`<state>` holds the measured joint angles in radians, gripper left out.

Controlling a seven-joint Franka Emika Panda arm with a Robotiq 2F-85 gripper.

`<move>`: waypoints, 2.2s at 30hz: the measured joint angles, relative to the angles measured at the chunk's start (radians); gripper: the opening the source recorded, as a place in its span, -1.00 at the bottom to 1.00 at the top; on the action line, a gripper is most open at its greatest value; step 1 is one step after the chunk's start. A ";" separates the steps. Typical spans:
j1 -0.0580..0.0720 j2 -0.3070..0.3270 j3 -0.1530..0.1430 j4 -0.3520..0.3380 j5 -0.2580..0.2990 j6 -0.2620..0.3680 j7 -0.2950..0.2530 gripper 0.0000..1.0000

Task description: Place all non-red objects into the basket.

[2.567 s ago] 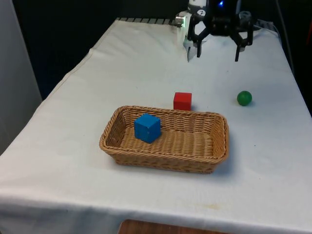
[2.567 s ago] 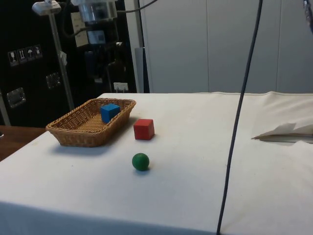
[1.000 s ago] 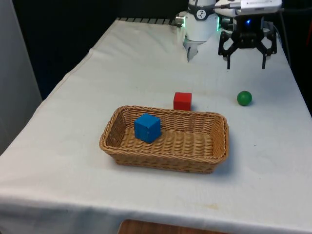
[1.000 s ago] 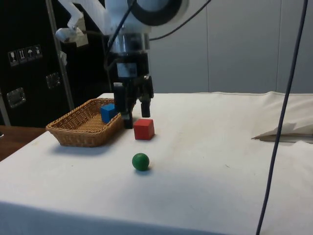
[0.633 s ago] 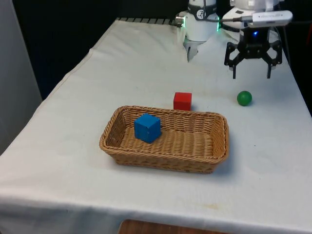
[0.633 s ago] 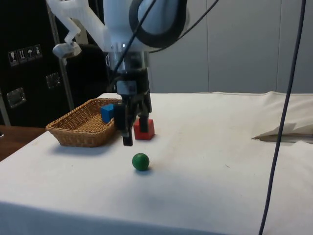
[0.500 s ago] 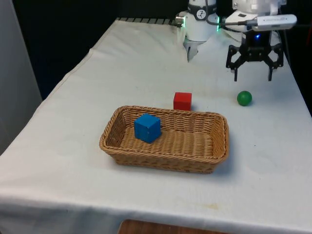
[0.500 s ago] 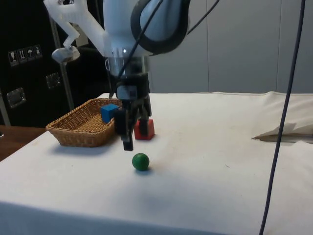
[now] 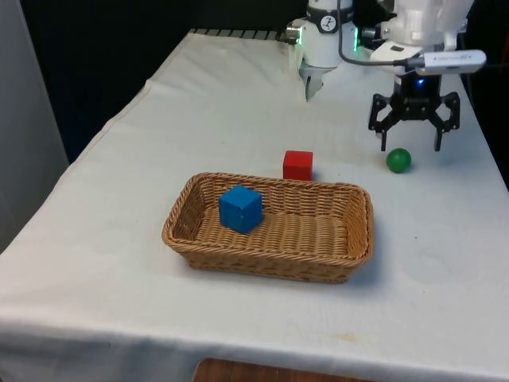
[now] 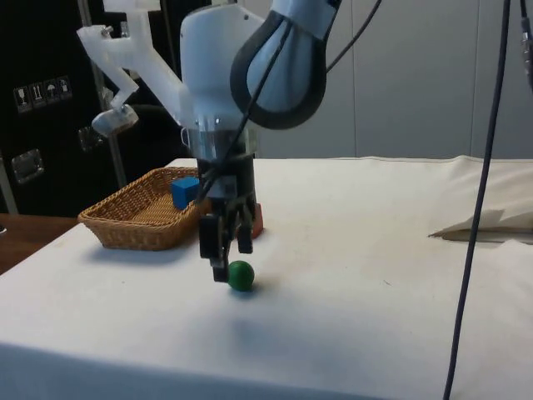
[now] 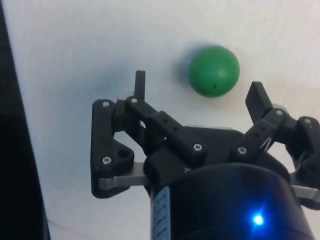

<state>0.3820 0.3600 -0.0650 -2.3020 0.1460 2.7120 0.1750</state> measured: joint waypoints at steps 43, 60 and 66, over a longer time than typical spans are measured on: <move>-0.003 0.029 -0.005 -0.016 -0.027 0.083 -0.012 -1.00; -0.014 -0.134 -0.034 -0.043 -0.027 -0.036 -0.033 -1.00; -0.016 -0.154 -0.046 -0.016 -0.027 -0.069 -0.044 -1.00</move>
<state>0.3660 0.2060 -0.1110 -2.3180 0.1190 2.6430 0.1310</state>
